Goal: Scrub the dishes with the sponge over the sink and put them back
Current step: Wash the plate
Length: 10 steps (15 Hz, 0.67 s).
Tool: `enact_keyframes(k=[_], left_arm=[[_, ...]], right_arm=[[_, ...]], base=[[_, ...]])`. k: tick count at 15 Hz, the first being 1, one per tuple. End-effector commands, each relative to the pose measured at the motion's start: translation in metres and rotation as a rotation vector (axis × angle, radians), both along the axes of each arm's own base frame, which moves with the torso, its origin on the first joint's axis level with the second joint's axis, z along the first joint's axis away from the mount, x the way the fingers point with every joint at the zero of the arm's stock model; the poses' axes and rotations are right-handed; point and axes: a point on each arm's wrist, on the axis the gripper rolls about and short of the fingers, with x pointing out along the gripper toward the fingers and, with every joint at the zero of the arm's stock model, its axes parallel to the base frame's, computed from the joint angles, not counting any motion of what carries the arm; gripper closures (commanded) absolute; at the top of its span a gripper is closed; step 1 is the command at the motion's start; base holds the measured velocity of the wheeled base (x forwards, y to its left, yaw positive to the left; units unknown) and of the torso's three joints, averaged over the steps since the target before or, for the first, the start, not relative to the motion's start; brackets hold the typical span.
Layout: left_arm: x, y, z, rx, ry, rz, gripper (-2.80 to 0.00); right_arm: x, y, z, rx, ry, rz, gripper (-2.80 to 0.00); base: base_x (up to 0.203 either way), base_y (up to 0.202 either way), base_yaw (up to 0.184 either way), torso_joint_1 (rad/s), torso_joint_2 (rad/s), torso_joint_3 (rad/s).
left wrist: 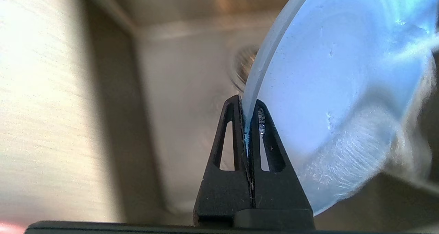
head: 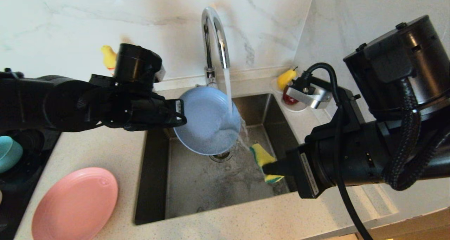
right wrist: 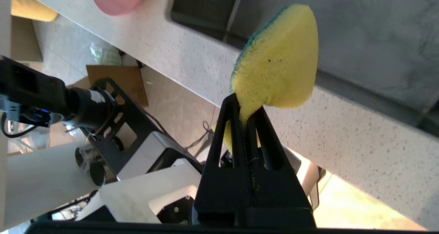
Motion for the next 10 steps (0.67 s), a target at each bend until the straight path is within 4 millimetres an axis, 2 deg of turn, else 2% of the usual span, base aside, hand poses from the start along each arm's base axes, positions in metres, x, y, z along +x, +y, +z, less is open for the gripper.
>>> enact_keyframes(k=[1,6,10], left_arm=[[-0.016,0.022,0.012,0.055,-0.081,0.043,0.0],[-0.023,0.057,0.009,0.142,-0.24,0.11,0.0],[-0.029,0.063,0.003,0.191,-0.315,0.108,0.0]], right_arm=[[0.0,0.001,-0.006,-0.017,0.018,0.001,0.0],[0.001,0.002,-0.013,-0.034,0.035,-0.001,0.0],[0.001,0.002,-0.018,-0.047,0.048,-0.002,0.0]], base=[[0.0,0.0,0.0,0.0,0.0,0.0],[0.0,0.0,0.0,0.0,0.0,0.0],[0.0,0.0,0.0,0.0,0.0,0.0]])
